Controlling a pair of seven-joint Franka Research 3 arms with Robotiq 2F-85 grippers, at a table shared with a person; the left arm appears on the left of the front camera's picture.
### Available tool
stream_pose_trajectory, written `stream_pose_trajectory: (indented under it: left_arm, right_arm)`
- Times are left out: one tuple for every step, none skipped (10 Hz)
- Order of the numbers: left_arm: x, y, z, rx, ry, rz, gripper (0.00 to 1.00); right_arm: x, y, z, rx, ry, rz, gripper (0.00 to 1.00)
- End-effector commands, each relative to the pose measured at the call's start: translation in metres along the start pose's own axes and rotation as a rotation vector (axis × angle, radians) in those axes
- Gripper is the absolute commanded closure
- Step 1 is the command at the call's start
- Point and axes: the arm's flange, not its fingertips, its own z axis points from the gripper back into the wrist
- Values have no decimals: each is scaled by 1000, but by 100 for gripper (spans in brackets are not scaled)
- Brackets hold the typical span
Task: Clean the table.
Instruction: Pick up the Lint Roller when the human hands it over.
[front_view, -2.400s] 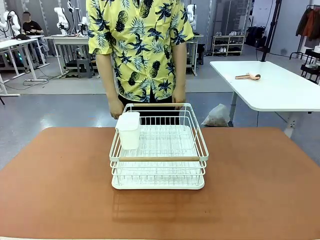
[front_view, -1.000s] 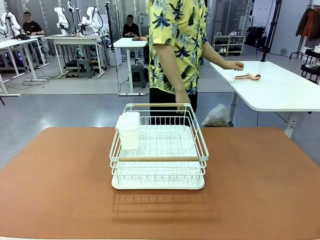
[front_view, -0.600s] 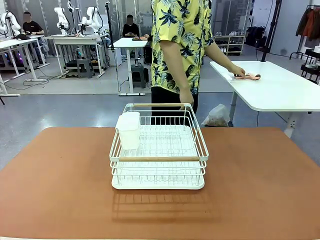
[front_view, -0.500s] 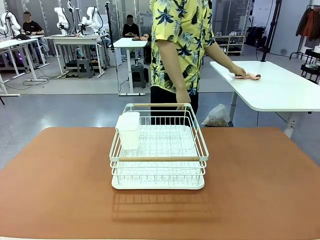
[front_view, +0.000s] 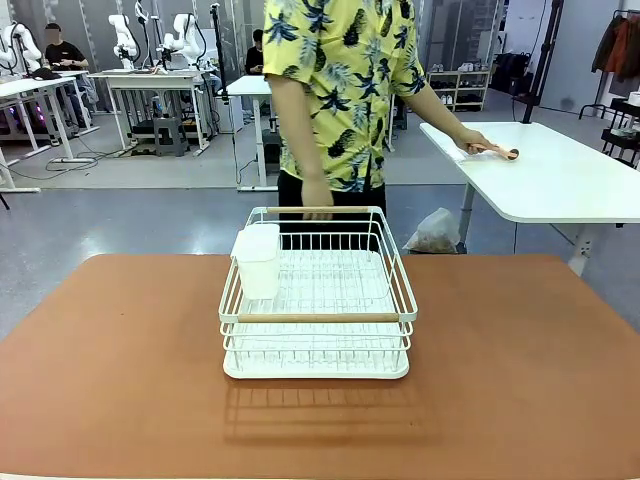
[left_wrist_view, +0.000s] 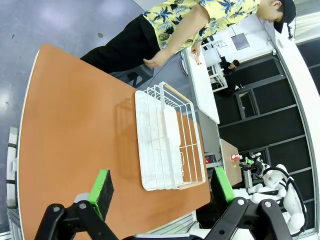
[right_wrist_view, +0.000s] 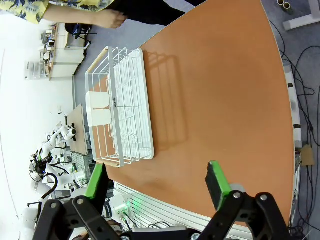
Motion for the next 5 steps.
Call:
stream_pose_trajectory:
  left_arm:
    - [0,1,3,-8,-6,-11,0]
    - [0,1,3,-8,-6,-11,0]
    - [0,1,3,-8,-6,-11,0]
    - [0,1,3,-8,-6,-11,0]
    - [0,1,3,-8,-6,-11,0]
  right_arm:
    - [0,1,1,4,-2,2,0]
    - [0,1,1,4,-2,2,0]
    - [0,1,1,4,-2,2,0]
    - [0,1,1,4,-2,2,0]
    - [0,1,1,4,-2,2,0]
